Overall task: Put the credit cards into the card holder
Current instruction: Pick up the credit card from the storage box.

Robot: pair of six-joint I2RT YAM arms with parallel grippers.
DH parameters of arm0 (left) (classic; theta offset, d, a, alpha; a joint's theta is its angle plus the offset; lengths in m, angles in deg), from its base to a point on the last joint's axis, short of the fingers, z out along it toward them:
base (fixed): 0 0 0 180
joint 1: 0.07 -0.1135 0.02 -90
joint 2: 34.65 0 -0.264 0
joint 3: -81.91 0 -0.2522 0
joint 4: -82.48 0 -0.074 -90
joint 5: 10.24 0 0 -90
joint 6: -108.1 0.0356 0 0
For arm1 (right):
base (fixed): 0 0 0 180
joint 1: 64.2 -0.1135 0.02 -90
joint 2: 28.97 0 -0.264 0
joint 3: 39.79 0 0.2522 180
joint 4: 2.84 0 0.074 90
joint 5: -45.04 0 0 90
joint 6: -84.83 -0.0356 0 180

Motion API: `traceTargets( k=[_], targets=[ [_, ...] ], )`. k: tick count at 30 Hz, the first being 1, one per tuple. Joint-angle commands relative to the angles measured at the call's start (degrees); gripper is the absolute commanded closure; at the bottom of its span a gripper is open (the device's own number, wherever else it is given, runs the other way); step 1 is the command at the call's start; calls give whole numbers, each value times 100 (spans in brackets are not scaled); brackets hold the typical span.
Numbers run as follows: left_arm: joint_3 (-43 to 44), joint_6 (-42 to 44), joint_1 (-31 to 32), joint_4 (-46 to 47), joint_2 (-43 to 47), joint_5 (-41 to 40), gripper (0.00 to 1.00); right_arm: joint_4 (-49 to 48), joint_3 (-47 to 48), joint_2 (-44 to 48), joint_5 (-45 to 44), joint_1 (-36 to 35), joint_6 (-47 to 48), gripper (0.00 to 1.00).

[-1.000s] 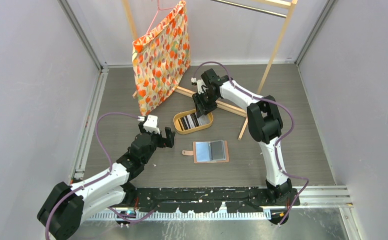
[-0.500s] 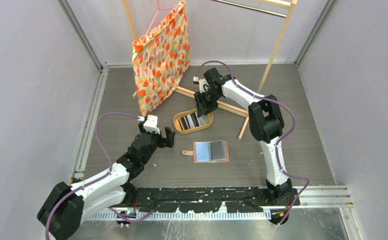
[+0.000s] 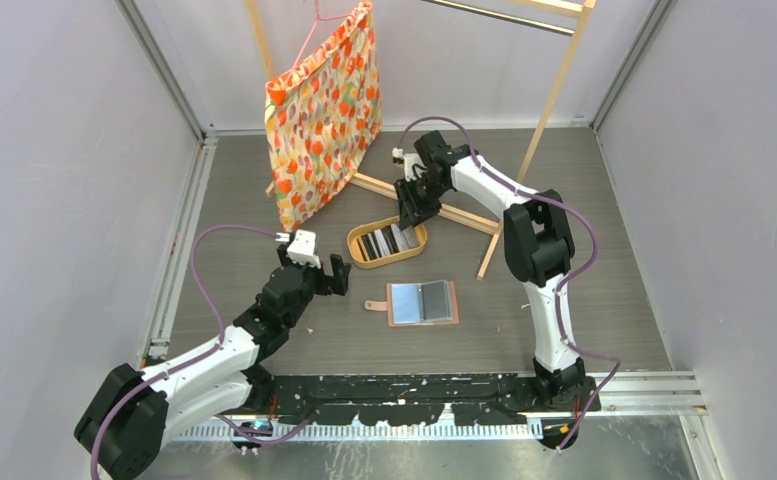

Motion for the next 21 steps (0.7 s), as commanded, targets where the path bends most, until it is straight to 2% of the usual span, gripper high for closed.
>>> traceTargets(
  k=[1,21],
  targets=[
    [-19,-5,-30,414,51,-126,10,72,207,442,-131,100,25,58],
    [-29,-14,-25,420,68,-149,10,179,197,481,-275,205,108,84]
  ],
)
